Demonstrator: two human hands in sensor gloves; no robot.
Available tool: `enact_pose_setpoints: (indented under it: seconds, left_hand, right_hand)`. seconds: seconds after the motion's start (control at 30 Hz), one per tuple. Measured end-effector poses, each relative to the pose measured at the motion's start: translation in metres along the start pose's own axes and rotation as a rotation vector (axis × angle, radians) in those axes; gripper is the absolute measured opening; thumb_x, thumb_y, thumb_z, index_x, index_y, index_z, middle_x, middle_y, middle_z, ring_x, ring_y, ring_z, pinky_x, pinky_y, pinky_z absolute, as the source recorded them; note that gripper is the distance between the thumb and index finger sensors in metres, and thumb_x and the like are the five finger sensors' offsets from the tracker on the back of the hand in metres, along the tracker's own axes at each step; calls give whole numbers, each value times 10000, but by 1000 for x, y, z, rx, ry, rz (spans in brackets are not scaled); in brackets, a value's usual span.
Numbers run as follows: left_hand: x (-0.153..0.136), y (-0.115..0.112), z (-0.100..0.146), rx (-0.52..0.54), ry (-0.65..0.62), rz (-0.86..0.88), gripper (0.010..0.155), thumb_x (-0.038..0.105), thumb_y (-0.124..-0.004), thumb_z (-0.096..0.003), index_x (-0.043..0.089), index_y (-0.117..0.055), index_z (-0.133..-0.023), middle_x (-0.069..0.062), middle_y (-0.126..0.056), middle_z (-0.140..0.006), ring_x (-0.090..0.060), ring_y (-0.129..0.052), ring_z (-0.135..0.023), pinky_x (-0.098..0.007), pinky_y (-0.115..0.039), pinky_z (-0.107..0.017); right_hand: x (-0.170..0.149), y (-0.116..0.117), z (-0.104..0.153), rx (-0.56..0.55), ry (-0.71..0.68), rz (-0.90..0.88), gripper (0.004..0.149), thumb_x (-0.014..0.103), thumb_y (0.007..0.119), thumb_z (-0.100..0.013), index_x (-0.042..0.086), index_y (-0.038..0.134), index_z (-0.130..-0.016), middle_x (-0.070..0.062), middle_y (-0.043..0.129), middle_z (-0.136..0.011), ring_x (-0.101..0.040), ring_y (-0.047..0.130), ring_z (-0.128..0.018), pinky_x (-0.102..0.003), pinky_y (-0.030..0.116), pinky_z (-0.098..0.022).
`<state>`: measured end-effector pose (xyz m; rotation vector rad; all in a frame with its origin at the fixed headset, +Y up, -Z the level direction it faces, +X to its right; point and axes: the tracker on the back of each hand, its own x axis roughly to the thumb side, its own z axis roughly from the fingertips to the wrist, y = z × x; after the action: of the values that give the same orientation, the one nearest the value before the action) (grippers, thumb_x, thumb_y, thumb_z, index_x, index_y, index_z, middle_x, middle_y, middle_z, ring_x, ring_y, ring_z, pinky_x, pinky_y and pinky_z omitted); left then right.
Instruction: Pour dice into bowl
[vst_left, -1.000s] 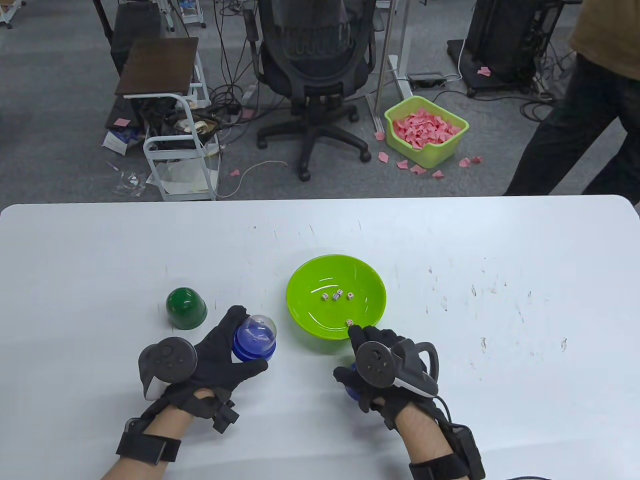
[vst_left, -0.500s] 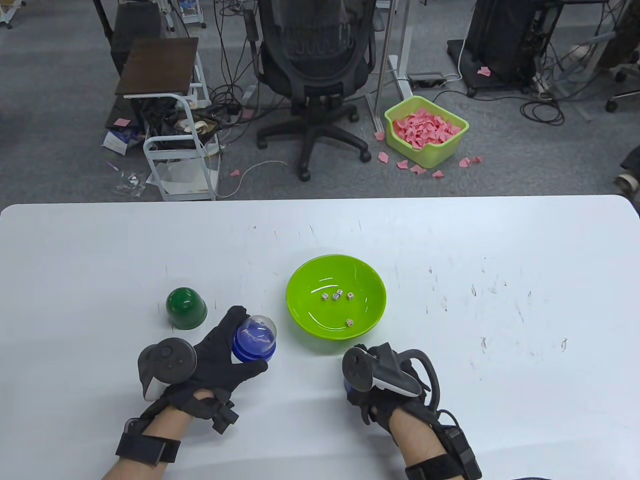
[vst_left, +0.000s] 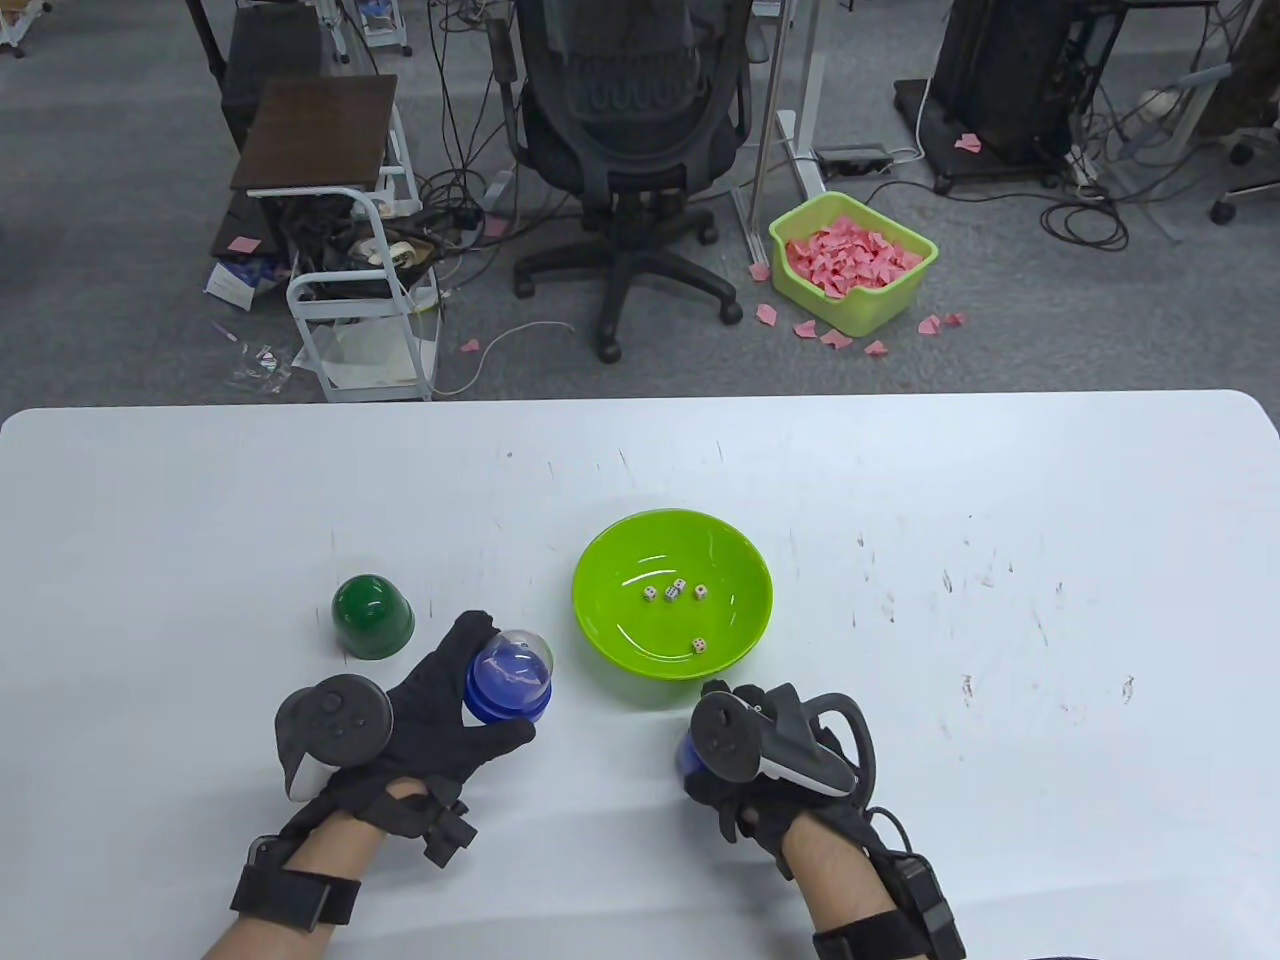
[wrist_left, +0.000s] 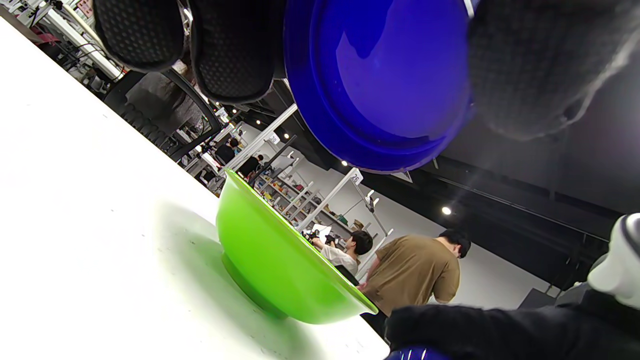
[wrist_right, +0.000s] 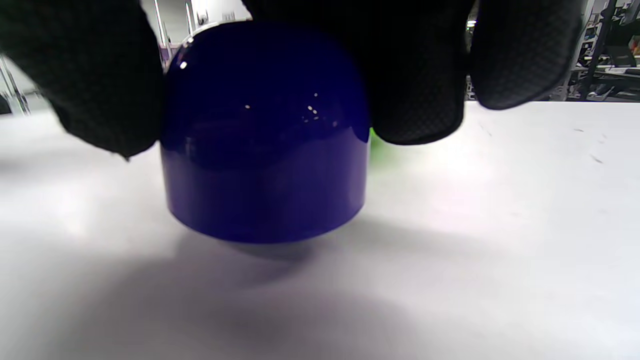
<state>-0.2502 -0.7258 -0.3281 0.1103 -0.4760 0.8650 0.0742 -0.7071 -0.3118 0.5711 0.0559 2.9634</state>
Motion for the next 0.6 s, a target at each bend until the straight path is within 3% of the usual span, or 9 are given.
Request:
enact_pose_setpoints:
  seconds: [0.13,0.6]
  left_hand:
    - [0,-1,0,-9,1,-7,1061,664,-918,-351,205,-327,-1102,-112,-627,-1103,-336,-808,-902,-600,-689,-710]
    - [1,-4,-1,-30,-7,-29,1068,657,-928,-340,204,-334,-1103,-114,-641,-1098,-340,-808,-904,-607,-685,-711]
  right_hand:
    - [4,-22,-1,-87,-38,-112,886,524,938,-368,-11,638,-1006,-320,818,-929,-498,911,-640,-689,746,-530]
    - [37,-86,-21,-285,-174,-255,883,538,906,-397,-25,621,-1014,-338,818,-919,-495,917,-613,-691,747,-523]
